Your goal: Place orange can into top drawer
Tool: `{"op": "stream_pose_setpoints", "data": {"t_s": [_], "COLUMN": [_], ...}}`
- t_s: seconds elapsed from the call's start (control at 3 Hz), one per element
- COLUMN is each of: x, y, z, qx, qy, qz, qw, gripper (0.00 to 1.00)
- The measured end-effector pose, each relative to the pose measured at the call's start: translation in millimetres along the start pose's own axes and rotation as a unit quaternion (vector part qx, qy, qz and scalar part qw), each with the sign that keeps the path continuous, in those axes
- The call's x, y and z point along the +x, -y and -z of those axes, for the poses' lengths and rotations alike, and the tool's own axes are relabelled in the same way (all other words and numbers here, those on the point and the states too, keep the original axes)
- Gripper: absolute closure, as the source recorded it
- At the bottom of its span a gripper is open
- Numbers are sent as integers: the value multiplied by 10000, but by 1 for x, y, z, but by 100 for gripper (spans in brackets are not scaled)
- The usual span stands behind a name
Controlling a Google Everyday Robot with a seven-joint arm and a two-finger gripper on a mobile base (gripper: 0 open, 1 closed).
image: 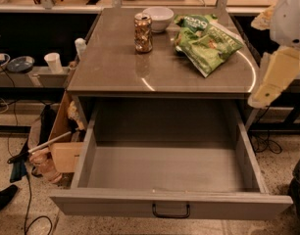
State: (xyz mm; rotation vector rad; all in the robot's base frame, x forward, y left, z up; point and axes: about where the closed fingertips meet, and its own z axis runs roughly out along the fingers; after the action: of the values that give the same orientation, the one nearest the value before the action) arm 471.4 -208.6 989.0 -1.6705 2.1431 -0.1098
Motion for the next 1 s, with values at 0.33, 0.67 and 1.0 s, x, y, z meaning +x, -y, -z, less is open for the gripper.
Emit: {"op": "stream_pose_setpoints", "data": {"t_s": [0.33,0.67,1.0], "x": [-7,-21,-42], "y": [19,40,58], "z": [-5,-16,-28], "qx": [112,-46,-325], "qy": [179,641,1182], "qz": [-43,-27,13], "qw": [9998,9979,9925], "gripper": [0,0,0]}}
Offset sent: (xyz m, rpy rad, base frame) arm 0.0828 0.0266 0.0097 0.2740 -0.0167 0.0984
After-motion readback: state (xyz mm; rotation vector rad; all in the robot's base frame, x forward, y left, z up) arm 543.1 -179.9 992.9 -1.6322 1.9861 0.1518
